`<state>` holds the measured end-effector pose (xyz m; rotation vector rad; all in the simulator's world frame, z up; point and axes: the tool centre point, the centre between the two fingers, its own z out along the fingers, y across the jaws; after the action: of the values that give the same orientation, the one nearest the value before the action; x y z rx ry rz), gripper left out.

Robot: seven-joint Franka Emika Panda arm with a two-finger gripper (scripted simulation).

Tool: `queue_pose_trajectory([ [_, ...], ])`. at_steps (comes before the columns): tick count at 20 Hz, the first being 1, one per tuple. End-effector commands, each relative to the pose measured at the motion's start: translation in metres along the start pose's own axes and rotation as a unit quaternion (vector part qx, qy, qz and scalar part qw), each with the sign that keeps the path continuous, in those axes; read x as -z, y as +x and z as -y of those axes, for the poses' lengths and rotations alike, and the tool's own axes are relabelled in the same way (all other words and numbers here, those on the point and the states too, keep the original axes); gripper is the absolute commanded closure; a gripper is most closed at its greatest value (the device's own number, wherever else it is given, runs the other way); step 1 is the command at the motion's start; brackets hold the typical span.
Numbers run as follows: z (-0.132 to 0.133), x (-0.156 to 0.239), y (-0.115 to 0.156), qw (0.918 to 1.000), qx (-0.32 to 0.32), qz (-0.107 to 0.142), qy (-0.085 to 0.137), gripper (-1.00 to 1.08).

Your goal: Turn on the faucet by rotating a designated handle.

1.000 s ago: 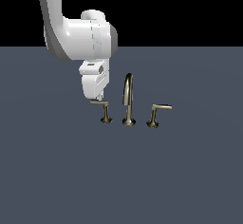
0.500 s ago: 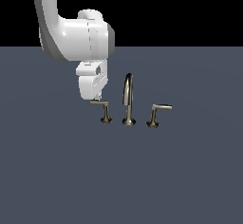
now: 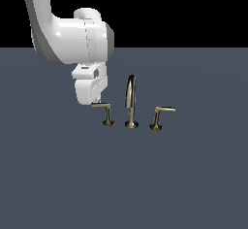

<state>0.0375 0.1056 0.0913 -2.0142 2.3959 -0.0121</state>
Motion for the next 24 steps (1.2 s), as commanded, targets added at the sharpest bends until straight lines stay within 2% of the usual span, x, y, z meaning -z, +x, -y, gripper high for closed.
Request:
queue_pose_trajectory([
  [1,-0.010,0.000,0.002,1.0000,0.001,-0.002,-0.003,1.08],
  [12,-0.047,0.000,0.005,1.0000,0.004,-0.002,-0.006,1.08],
  [14,-0.038,0.000,0.005,1.0000,0.002,0.001,-0.001,1.08],
  [24,-0.062,0.001,0.034,1.0000,0.004,-0.001,-0.005,1.08],
])
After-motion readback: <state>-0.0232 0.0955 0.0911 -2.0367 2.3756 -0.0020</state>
